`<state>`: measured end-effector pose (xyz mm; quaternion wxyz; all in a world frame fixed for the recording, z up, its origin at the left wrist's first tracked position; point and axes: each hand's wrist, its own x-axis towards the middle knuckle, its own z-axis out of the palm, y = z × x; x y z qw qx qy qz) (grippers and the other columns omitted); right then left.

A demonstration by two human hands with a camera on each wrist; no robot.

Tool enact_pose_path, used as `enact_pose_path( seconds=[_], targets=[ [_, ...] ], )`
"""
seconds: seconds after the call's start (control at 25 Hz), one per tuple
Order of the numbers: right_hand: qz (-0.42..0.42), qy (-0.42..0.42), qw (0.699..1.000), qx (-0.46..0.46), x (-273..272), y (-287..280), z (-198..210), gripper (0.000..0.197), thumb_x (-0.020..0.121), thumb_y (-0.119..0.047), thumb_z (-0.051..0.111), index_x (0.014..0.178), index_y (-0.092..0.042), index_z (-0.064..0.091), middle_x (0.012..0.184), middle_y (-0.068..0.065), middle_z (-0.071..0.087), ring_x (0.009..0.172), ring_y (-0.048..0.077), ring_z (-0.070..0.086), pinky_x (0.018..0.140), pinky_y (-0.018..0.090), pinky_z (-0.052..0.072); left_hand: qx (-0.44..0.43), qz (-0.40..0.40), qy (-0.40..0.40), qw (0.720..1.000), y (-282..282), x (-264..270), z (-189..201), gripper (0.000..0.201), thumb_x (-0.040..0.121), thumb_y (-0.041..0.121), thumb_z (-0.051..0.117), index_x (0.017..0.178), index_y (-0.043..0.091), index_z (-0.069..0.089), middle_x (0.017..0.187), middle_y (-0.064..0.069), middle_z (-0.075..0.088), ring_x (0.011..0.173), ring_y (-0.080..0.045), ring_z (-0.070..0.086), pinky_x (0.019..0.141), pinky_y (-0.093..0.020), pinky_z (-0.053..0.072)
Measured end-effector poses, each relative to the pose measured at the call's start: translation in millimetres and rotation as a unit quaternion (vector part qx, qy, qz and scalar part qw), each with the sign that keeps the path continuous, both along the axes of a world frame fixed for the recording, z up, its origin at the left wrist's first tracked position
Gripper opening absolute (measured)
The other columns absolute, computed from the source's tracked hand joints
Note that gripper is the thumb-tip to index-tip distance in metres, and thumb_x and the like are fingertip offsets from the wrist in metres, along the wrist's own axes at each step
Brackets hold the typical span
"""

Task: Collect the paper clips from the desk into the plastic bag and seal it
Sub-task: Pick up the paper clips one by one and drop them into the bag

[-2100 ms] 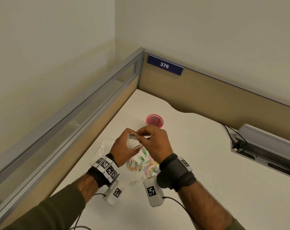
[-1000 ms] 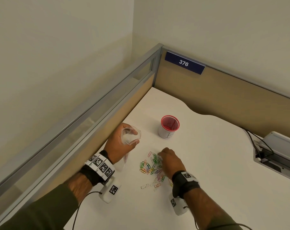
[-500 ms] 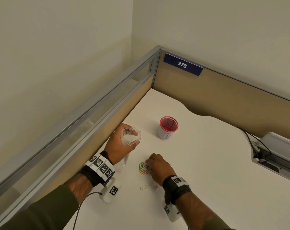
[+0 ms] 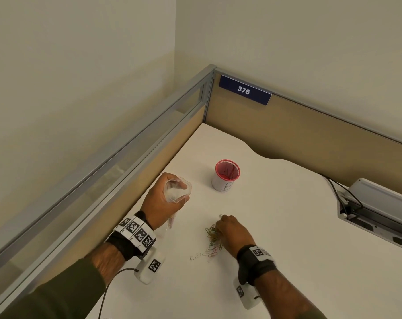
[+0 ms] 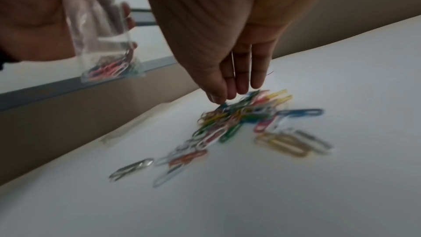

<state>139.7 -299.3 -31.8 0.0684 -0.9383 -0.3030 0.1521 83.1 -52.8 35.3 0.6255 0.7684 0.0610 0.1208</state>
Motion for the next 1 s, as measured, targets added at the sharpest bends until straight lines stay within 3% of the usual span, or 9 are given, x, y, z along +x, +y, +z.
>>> enact_pose_path(
  seconds=[0.12, 0.2, 0.28, 0.56, 0.76, 1.0],
  targets=[
    [-0.065, 0.045, 0.997, 0.009, 2.9, -21.9, 9.9, 0.027, 0.09, -0.025, 0.055, 0.116, -0.02, 0.058, 0.118, 0.002, 0.055, 0.112, 0.023, 0.05, 0.09, 0.035, 0.048, 0.0, -0.007, 0.001, 1.0, -2.8, -1.4, -1.3, 0.049, 0.07, 0.037, 0.077, 0.111, 0.02, 0.056, 0.11, 0.003, 0.071, 0.112, -0.016, 0.067, 0.106, -0.048, 0.05],
    [-0.071, 0.095, 0.993, 0.0, 0.1, -27.1, 12.8, 0.056, 0.081, -0.038, 0.068, 0.132, -0.027, 0.048, 0.133, -0.002, 0.046, 0.122, 0.022, 0.044, 0.097, 0.038, 0.046, -0.001, -0.011, 0.0, 1.0, -6.6, -1.5, -1.7, 0.048, 0.071, 0.037, 0.077, 0.111, 0.021, 0.056, 0.11, 0.004, 0.071, 0.112, -0.016, 0.067, 0.106, -0.048, 0.05],
    [-0.051, 0.106, 0.993, -0.023, -5.2, -20.8, 10.0, 0.07, 0.075, -0.039, 0.073, 0.137, -0.031, 0.041, 0.14, -0.002, 0.04, 0.127, 0.023, 0.038, 0.099, 0.041, 0.045, 0.001, -0.013, 0.001, 1.0, -7.7, -1.7, -3.2, 0.047, 0.071, 0.037, 0.078, 0.11, 0.022, 0.056, 0.11, 0.003, 0.071, 0.112, -0.017, 0.067, 0.106, -0.05, 0.05],
    [-0.028, 0.012, 0.999, -0.038, -11.4, 8.5, -6.7, 0.021, 0.091, -0.019, 0.053, 0.112, -0.017, 0.058, 0.119, 0.008, 0.051, 0.114, 0.028, 0.05, 0.086, 0.035, 0.049, 0.005, -0.013, 0.007, 1.0, -4.3, -6.8, -1.5, 0.051, 0.07, 0.041, 0.077, 0.113, 0.022, 0.055, 0.112, 0.003, 0.071, 0.112, -0.015, 0.067, 0.107, -0.047, 0.051],
    [-0.059, -0.008, 0.998, -0.024, -2.9, 9.8, -0.7, 0.018, 0.092, -0.012, 0.047, 0.104, -0.008, 0.061, 0.113, 0.013, 0.058, 0.102, 0.03, 0.059, 0.083, 0.032, 0.046, 0.013, -0.004, 0.002, 1.0, -0.1, -9.0, -2.5, 0.047, 0.073, 0.037, 0.078, 0.111, 0.024, 0.055, 0.111, 0.002, 0.071, 0.111, -0.016, 0.067, 0.105, -0.047, 0.051],
    [-0.178, 0.019, 0.978, 0.105, 10.2, -6.6, 23.0, 0.018, 0.09, -0.013, 0.058, 0.102, -0.012, 0.071, 0.104, 0.007, 0.07, 0.095, 0.023, 0.065, 0.086, 0.031, 0.051, 0.013, -0.001, 0.007, 1.0, -2.5, -3.3, -5.5, 0.044, 0.076, 0.02, 0.08, 0.112, 0.022, 0.055, 0.11, 0.0, 0.071, 0.112, -0.017, 0.067, 0.107, -0.047, 0.05]
  ],
)
